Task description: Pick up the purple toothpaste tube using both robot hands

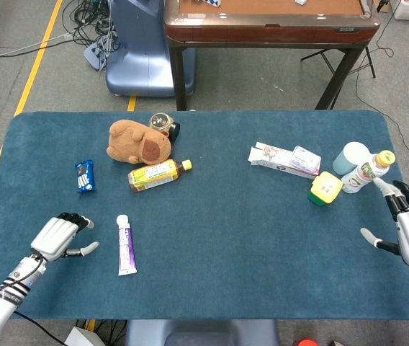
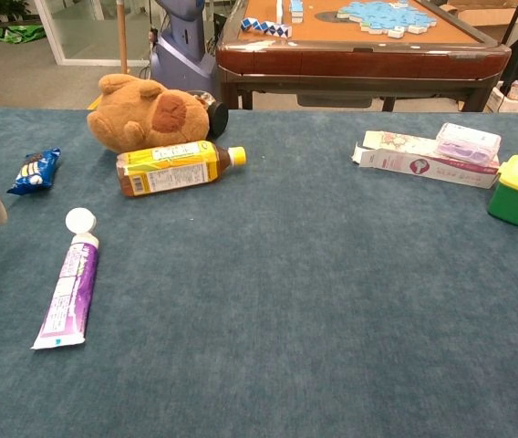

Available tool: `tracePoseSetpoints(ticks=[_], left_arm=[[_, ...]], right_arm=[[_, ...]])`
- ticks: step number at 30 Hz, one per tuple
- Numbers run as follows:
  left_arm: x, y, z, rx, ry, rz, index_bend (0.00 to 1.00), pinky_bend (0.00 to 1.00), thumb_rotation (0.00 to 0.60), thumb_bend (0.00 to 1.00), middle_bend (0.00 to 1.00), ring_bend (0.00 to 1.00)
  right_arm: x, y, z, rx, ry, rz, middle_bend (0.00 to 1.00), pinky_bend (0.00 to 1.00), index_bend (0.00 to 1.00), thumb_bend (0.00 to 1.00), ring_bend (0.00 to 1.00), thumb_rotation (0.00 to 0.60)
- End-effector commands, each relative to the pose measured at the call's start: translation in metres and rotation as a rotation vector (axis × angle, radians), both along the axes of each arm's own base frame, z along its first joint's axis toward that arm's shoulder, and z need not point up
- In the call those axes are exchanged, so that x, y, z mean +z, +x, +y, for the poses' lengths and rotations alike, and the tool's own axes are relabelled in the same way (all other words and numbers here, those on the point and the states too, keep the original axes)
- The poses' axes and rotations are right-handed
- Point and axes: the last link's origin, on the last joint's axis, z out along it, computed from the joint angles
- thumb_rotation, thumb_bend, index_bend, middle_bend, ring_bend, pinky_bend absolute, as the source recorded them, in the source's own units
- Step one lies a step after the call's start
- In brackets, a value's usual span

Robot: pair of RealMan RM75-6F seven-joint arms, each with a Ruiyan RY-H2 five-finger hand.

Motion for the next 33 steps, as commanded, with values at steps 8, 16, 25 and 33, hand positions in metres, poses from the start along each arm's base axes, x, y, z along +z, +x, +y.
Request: tracePoseSetpoints(ticks=[8,16,25,33], left_arm=[[-0.034,0.008,0.021,-0.021,-0.036,0.004,0.32,0.22,0.0,0.18,0.33,0.23],[-0.048,0.02,0.032,-0.003,-0.061,-0.07,0.32,0.22,0.0,0.18,0.32,0.23],[-0.062,0.052,0.032,-0.028,-0.139,-0.191,0.32,0.22,0.0,0.18,0.32,0.22],[-0.072,0.083,0.025,-0.106,-0.194,-0.25,0.32,0.22,0.0,0.18,0.32,0.22]], right_arm=[[0.004,-0.005,0.007,-0.019,-0.008,0.0,0.24,0.21,0.12,0.04,0.15,0.6],[0.006,-0.009,0.014,-0.037,-0.018,-0.002,0.24,0.21,0.12,0.04,0.15,0.6],[0.006,-0.015,0.019,-0.051,-0.026,-0.008,0.24,0.21,0.12,0.04,0.15,0.6],[0.009,-0.021,0.023,-0.067,-0.036,-0.017,0.24,0.21,0.12,0.04,0.15,0.6]])
